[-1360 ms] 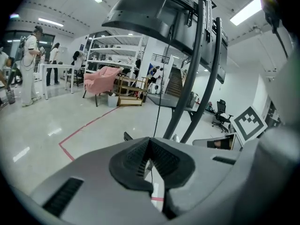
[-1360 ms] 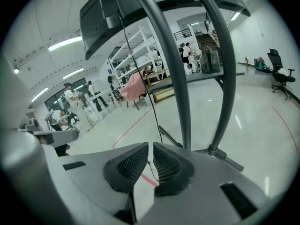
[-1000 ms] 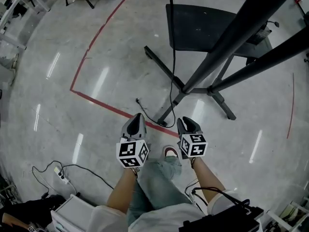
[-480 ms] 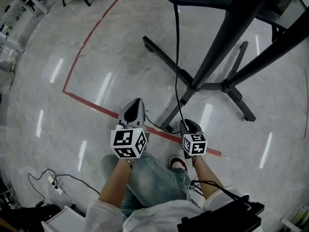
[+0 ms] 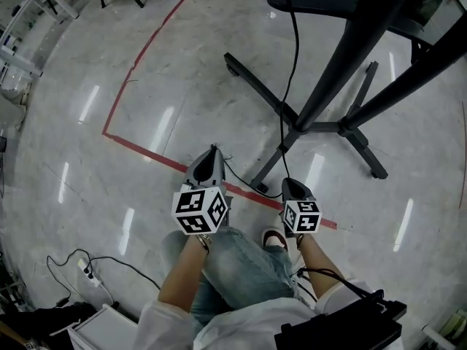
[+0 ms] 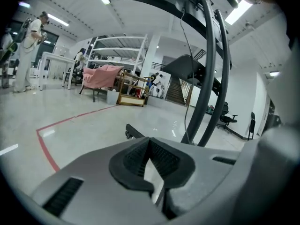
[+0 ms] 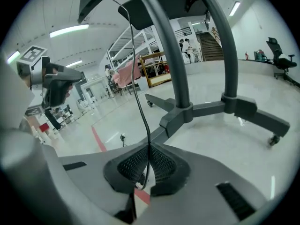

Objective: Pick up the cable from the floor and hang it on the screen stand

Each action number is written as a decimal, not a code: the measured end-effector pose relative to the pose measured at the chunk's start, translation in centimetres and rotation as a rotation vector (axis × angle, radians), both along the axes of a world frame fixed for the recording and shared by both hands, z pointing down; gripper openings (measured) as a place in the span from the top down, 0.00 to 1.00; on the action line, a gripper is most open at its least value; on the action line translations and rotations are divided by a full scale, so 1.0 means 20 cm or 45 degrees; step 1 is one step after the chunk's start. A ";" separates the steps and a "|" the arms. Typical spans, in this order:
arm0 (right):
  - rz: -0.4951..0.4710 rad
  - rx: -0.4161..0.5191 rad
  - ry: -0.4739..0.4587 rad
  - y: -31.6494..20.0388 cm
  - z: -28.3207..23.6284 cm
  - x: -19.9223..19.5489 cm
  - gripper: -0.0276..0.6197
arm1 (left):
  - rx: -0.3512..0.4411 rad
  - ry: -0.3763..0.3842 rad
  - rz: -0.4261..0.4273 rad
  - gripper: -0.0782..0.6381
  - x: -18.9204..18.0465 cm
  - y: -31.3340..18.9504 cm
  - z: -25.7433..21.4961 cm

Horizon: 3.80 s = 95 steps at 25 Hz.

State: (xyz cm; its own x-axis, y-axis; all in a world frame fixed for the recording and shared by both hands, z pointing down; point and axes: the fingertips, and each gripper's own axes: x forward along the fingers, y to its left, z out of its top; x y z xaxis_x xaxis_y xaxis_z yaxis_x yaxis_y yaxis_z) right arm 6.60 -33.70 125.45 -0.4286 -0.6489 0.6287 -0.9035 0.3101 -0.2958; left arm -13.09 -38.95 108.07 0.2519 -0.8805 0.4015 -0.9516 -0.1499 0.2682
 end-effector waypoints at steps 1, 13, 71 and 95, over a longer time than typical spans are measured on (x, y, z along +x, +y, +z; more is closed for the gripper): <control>-0.002 -0.001 0.014 0.02 -0.09 0.01 0.92 | -0.023 0.004 -0.006 0.89 0.01 0.02 -0.04; -0.167 0.062 0.134 0.17 -1.59 -0.14 0.92 | -0.101 0.002 0.007 0.89 0.01 0.28 -1.24; -0.362 0.825 0.206 -0.81 -5.91 -0.94 0.92 | 0.637 -0.202 -0.003 0.89 -0.25 -0.14 -4.69; -0.635 1.041 0.126 -1.06 -6.78 -1.21 0.92 | 0.700 -0.198 -0.072 0.89 -0.28 -0.45 -5.37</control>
